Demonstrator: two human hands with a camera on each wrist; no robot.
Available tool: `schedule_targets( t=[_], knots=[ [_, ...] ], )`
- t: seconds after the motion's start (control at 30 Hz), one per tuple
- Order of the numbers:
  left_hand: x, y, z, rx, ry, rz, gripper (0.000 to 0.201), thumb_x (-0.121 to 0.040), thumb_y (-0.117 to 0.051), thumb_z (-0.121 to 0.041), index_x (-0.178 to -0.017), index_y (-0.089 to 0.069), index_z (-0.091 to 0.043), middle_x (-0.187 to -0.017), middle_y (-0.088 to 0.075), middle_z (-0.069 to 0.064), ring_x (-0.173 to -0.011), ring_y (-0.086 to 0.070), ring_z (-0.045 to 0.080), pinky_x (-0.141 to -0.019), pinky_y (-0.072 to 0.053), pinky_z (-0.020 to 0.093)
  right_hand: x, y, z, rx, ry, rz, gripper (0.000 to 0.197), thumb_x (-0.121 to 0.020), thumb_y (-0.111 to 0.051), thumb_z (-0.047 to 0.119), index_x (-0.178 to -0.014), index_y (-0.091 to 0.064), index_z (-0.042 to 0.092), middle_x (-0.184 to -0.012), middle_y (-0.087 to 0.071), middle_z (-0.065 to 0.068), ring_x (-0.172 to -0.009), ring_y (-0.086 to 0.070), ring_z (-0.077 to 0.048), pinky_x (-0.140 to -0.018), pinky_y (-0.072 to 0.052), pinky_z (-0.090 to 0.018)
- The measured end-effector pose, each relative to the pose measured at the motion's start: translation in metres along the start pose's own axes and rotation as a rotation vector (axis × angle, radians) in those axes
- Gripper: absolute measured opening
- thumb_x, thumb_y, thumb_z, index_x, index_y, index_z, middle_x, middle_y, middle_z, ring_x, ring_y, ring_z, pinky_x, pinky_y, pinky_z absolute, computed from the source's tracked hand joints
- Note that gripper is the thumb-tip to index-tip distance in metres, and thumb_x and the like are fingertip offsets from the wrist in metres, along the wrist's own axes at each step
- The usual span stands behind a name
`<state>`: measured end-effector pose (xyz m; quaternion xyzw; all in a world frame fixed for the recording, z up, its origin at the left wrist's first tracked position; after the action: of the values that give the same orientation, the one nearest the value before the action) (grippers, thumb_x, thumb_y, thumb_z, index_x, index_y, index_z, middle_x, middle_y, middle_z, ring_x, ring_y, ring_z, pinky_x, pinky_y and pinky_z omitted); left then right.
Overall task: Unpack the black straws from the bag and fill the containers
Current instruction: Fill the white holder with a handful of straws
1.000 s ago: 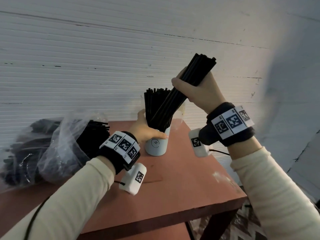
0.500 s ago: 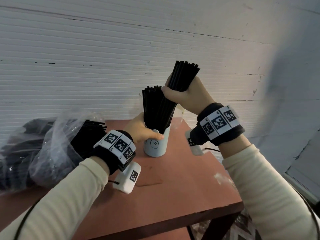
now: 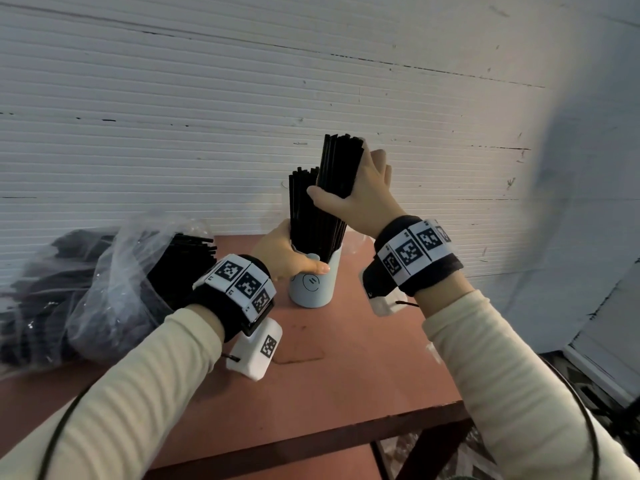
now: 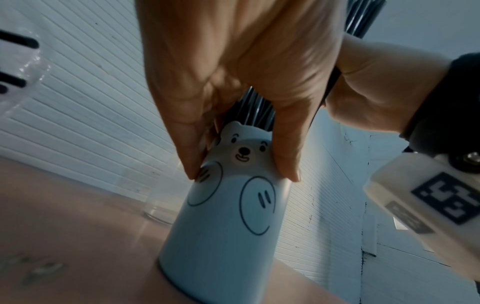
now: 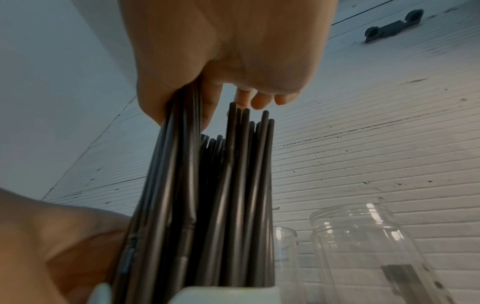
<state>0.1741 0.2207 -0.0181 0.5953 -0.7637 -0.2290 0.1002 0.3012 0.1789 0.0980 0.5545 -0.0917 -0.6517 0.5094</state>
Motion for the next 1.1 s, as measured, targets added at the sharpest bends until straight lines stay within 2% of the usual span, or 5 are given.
schedule_targets(
  t=[0.13,0.3,0.57,0.87,1.1],
  knots=[
    [0.000,0.000,0.000,-0.012,0.002,-0.001,0.091,-0.048,-0.089,-0.038,-0.129,-0.050,-0.023,-0.116,-0.064,-0.007,-0.108,-0.061,0.013,-0.096,-0.050,0.037,0.000,-0.001,-0.005,-0.059,-0.076,0.023,0.054,-0.071,-0.066,0.066,-0.109,-0.055,0.029,-0.118,-0.037,0.006,-0.114,-0.029,-0.016,-0.107,-0.032,-0.045],
    [-0.002,0.001,0.001,-0.054,0.009,-0.030,0.083,-0.061,-0.090,-0.027,-0.132,-0.048,-0.022,-0.121,-0.062,-0.005,-0.112,-0.058,0.016,-0.098,-0.047,0.035,0.009,0.019,0.004,-0.293,-0.004,-0.158,0.094,-0.074,-0.077,0.050,-0.145,-0.026,0.015,-0.141,-0.034,-0.001,-0.133,-0.033,-0.016,-0.113,-0.032,-0.040],
    [-0.005,0.002,0.001,-0.079,0.003,-0.026,0.083,-0.057,-0.092,-0.028,-0.130,-0.051,-0.023,-0.120,-0.063,-0.006,-0.112,-0.059,0.016,-0.099,-0.049,0.038,0.000,0.018,0.028,-0.030,0.271,-0.262,0.036,-0.090,-0.057,0.018,-0.122,-0.057,0.004,-0.124,-0.055,-0.009,-0.122,-0.048,-0.024,-0.102,-0.027,-0.014],
    [-0.003,0.002,-0.001,-0.031,-0.019,0.004,0.078,-0.059,-0.091,-0.028,-0.125,-0.051,-0.020,-0.113,-0.064,-0.005,-0.103,-0.061,0.013,-0.085,-0.053,0.029,0.025,-0.011,0.010,0.048,0.312,-0.179,0.032,-0.091,-0.054,0.010,-0.122,-0.057,0.001,-0.121,-0.058,-0.012,-0.116,-0.052,-0.027,-0.101,-0.035,-0.024],
    [0.000,0.001,0.000,-0.027,-0.005,-0.025,0.088,-0.050,-0.091,-0.038,-0.127,-0.052,-0.022,-0.116,-0.065,-0.007,-0.110,-0.060,0.015,-0.097,-0.050,0.038,0.026,0.005,0.011,-0.054,0.306,-0.118,0.043,-0.093,-0.053,0.021,-0.133,-0.050,0.008,-0.133,-0.052,-0.005,-0.120,-0.051,-0.016,-0.101,-0.043,-0.030]
  ],
)
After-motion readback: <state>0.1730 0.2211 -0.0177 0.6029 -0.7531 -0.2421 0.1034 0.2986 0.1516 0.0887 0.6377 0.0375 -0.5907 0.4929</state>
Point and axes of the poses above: each hand's wrist, its own x-axis away from the middle knuckle, its own y-axis out of the back of the hand, z = x × y, the point moved 6 cm from there along -x, towards the middle knuckle
